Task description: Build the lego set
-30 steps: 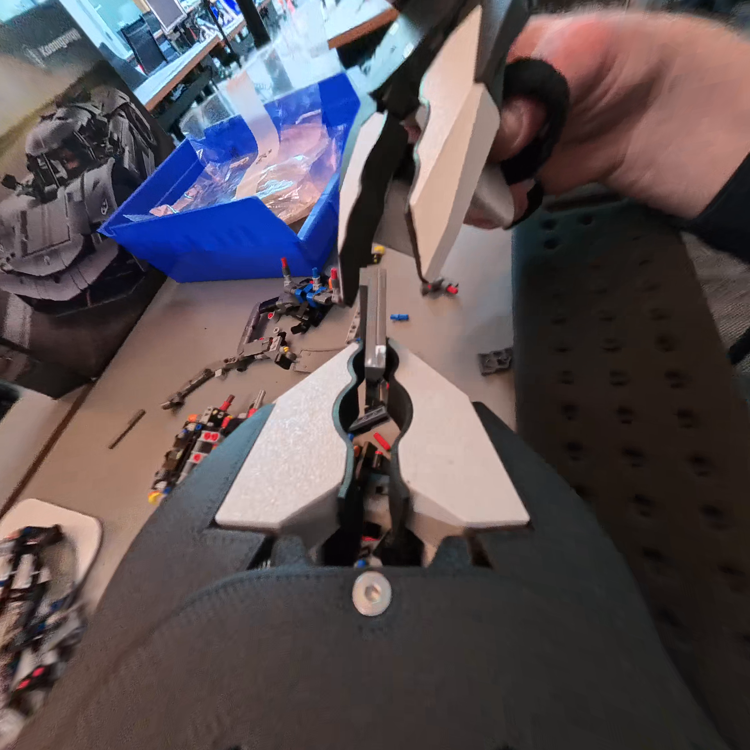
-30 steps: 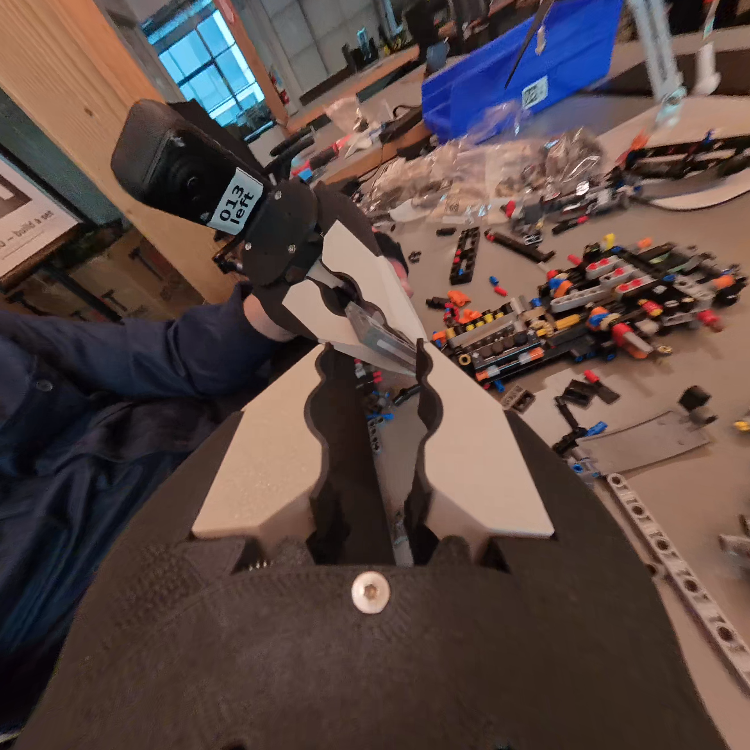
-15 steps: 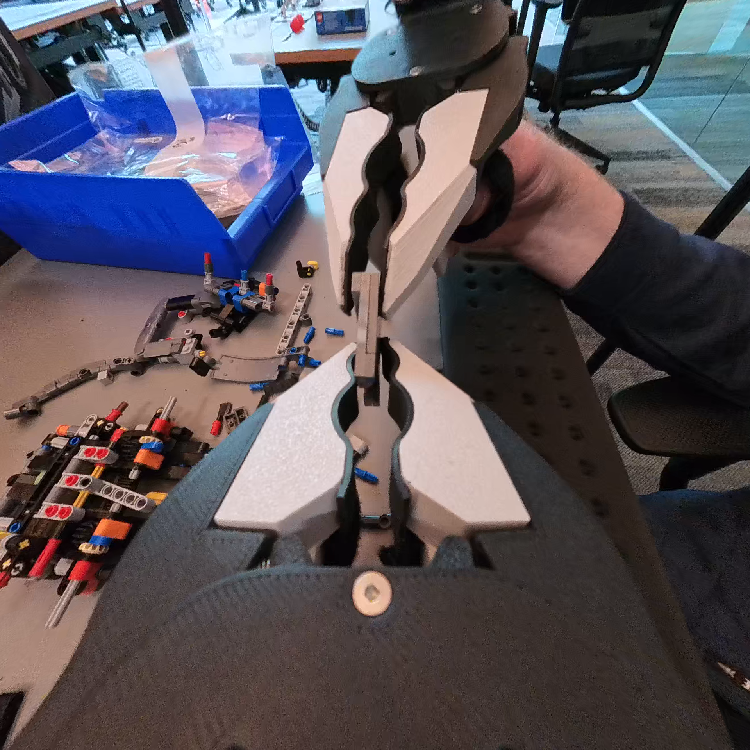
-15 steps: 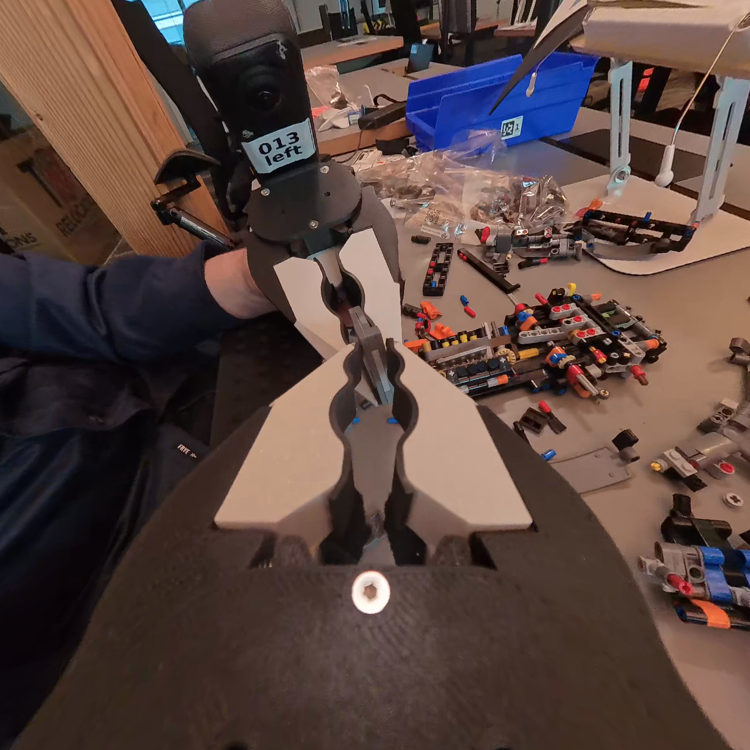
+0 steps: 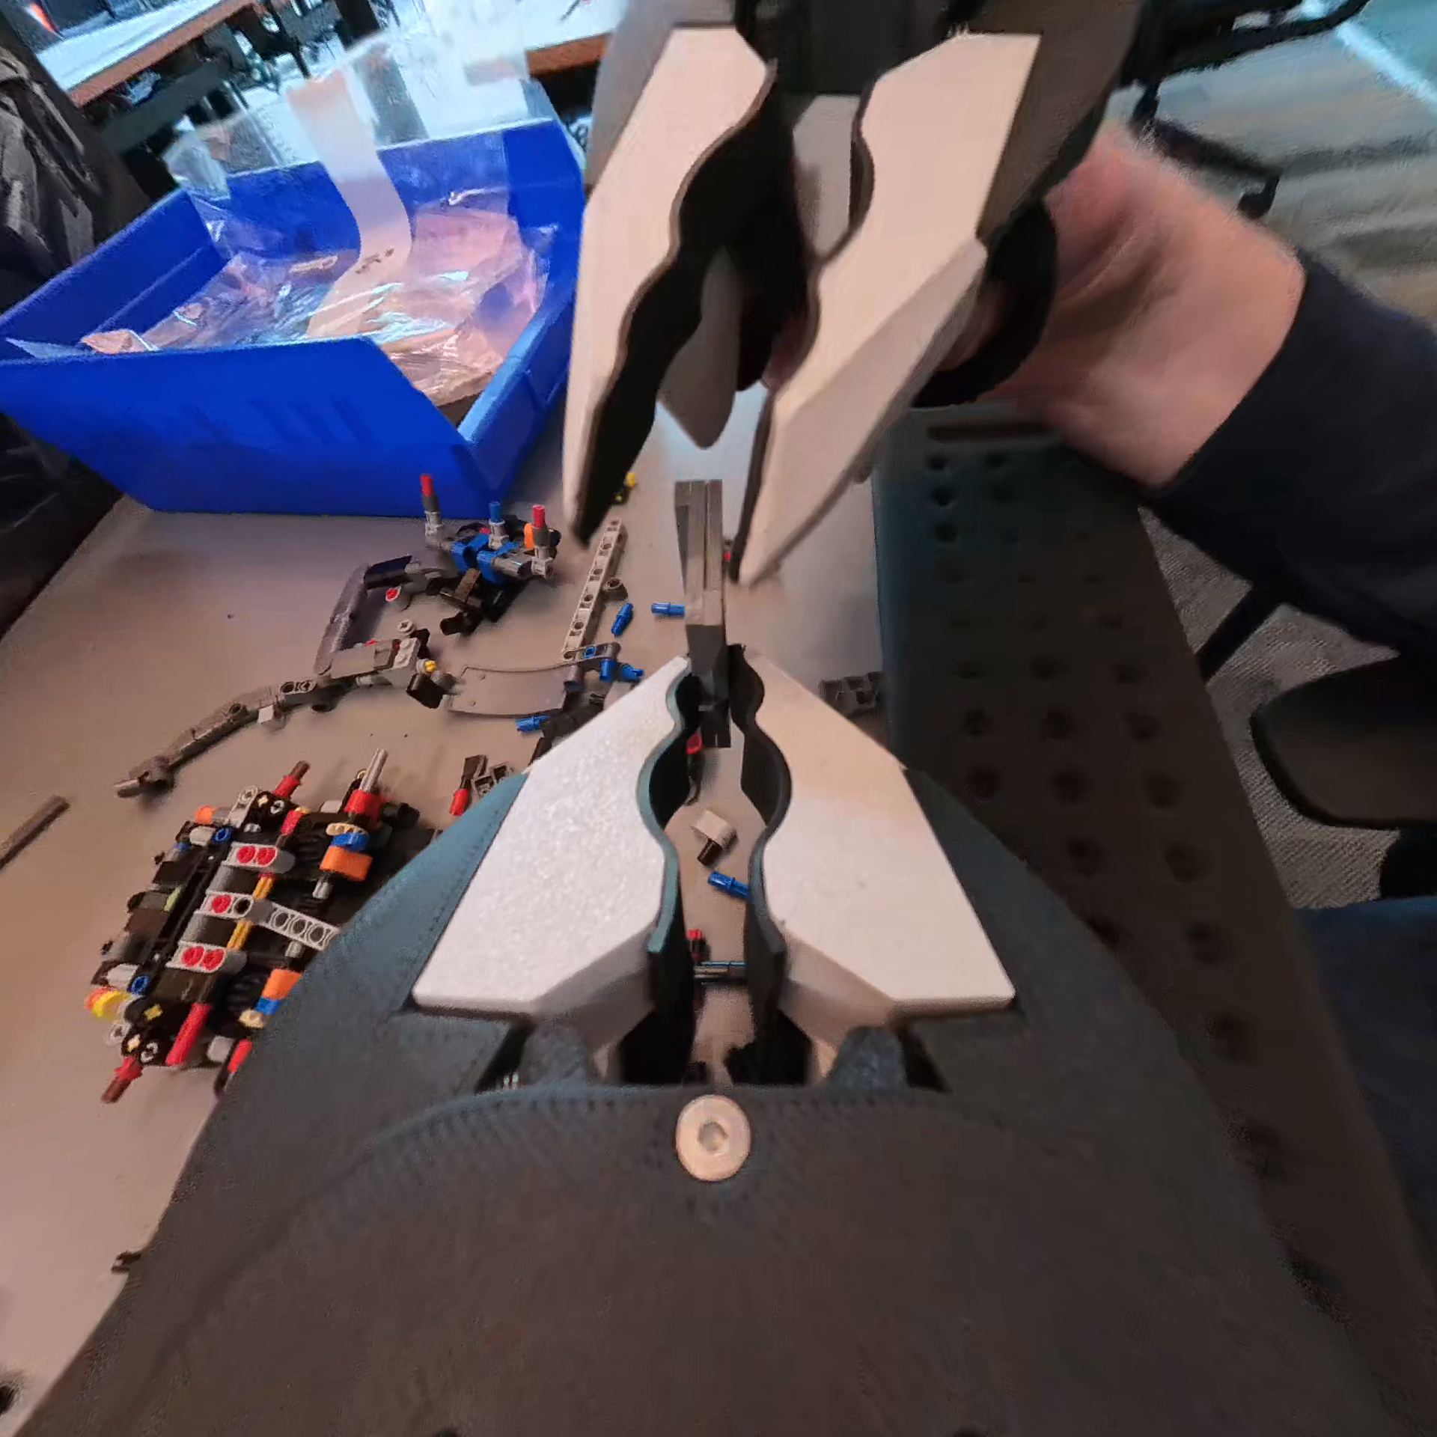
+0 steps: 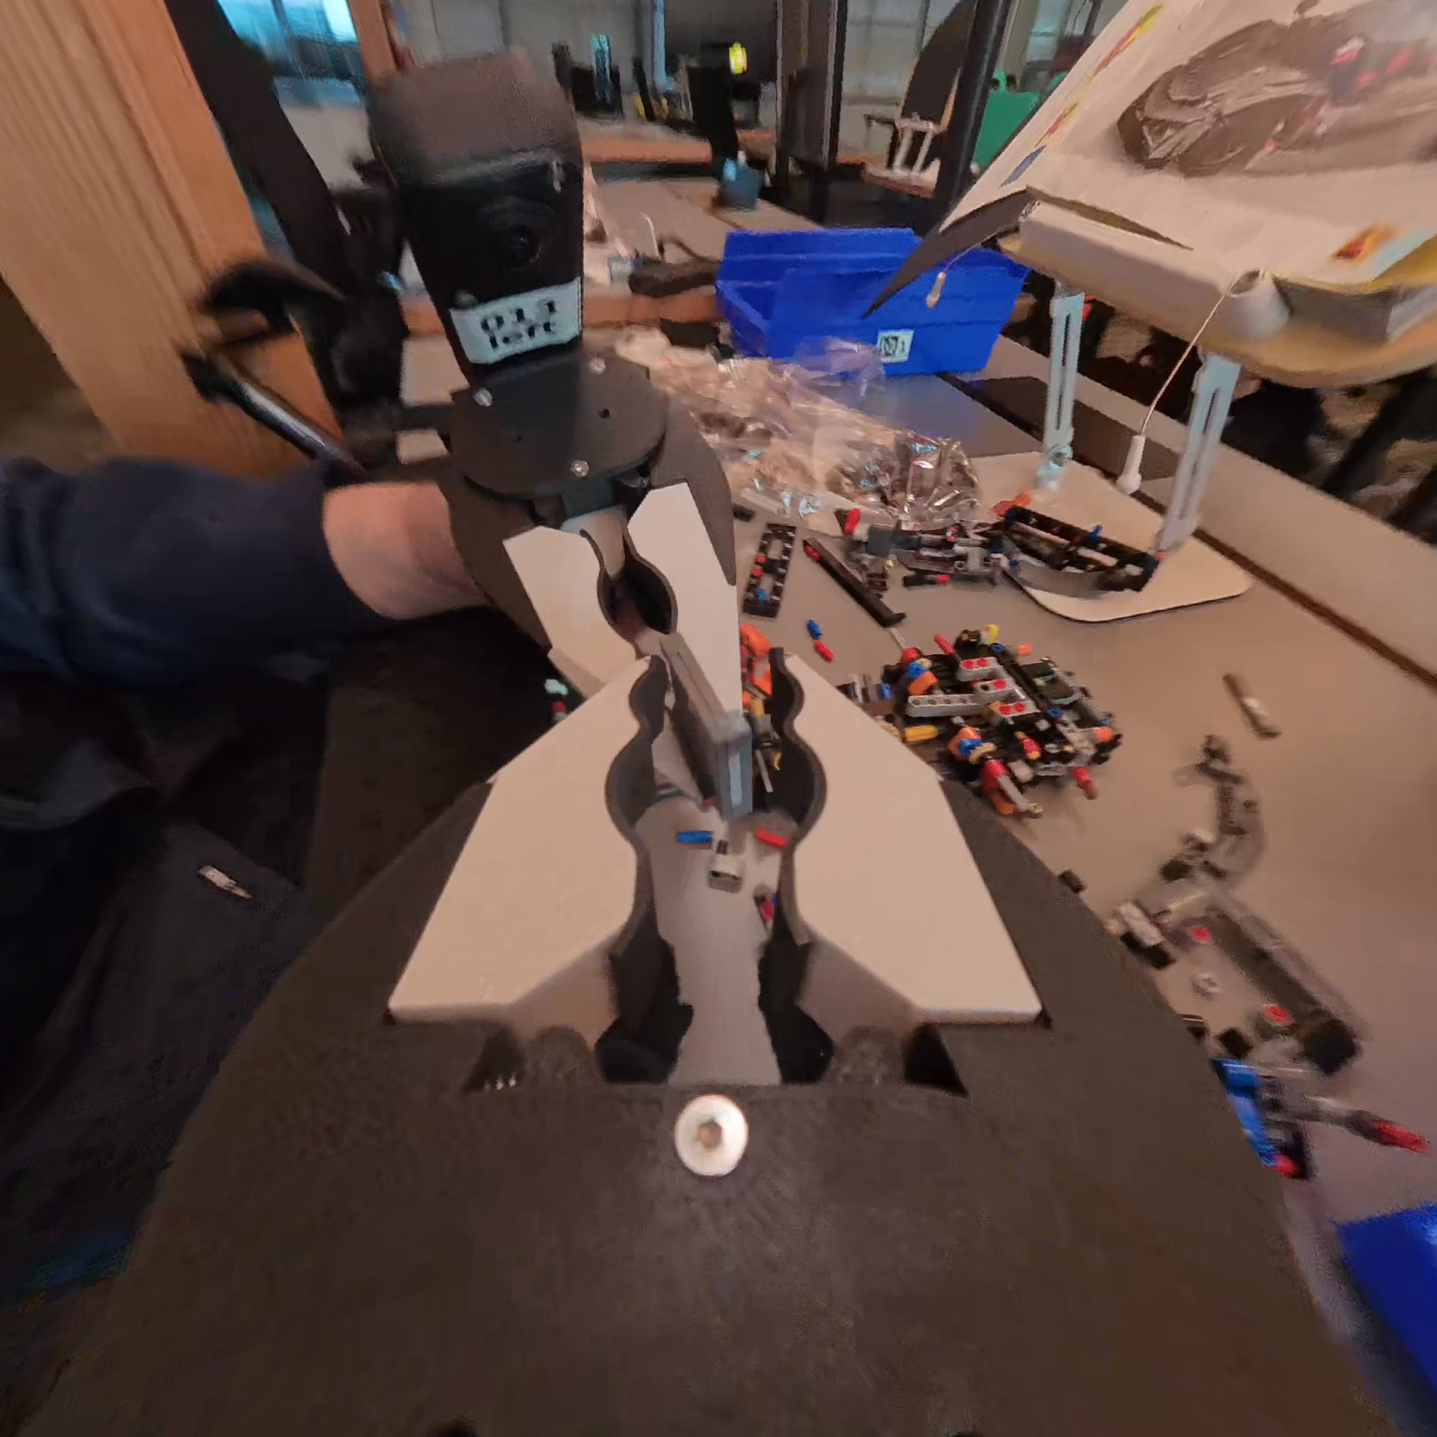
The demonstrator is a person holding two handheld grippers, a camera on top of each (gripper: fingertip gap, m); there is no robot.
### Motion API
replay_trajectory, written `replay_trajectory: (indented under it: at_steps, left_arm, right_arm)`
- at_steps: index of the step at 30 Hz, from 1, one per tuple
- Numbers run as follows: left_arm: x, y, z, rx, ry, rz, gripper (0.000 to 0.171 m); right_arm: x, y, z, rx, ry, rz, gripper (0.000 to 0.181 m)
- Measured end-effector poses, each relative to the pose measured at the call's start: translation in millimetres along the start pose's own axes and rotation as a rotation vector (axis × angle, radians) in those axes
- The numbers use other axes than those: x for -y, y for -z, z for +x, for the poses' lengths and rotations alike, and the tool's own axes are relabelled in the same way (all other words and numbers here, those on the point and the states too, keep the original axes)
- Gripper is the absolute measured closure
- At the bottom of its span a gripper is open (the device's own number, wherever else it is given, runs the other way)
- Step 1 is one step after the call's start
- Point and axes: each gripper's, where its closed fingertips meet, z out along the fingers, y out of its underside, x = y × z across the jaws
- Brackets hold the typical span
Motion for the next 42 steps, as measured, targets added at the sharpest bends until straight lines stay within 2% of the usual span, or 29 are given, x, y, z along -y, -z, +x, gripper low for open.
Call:
replay_trajectory:
  at_steps: [2, 5, 13, 18, 23, 29, 33, 38, 42]
  left_arm:
    - [-4.5, -3.2, -0.6, 0.029, -0.04, -0.039, 0.168]
    - [-10.6, -2.6, -8.7, 0.072, -0.041, -0.073, 0.167]
    - [-12.5, -2.8, -19.9, 0.152, -0.05, -0.103, 0.166]
    - [-15.4, -1.3, -25.2, 0.172, -0.017, -0.115, 0.166]
    - [-10.4, 2.4, -26.7, 0.132, 0.072, -0.058, 0.166]
    - [-9.8, 4.0, -28.8, 0.165, 0.025, -0.061, 0.167]
    - [-18.2, -1.5, -32.9, 0.248, -0.08, -0.152, 0.167]
    - [-16.8, 4.6, -43.7, 0.293, -0.031, -0.13, 0.168]
    - [-16.6, 4.2, -44.7, 0.312, -0.053, -0.141, 0.168]
  right_arm:
    - [-9.2, -9.7, -3.4, -0.037, 0.093, -0.089, 0.156]
    - [-16.3, -18.0, -4.8, -0.065, 0.151, -0.159, 0.172]
    - [-16.5, -19.7, 5.1, -0.067, -0.005, -0.139, 0.174]
    - [-13.6, -25.5, 12.5, -0.147, 0.014, -0.146, 0.174]
    - [-7.5, -28.9, 17.1, -0.211, 0.029, -0.131, 0.174]
    - [-4.2, -25.8, 6.7, -0.064, -0.068, -0.047, 0.175]
    - [-15.8, -20.2, 8.7, -0.089, -0.01, -0.117, 0.173]
    - [-12.9, -13.5, 14.5, -0.163, 0.079, -0.134, 0.172]
    - [-11.8, -15.3, 19.0, -0.245, 0.171, -0.17, 0.164]
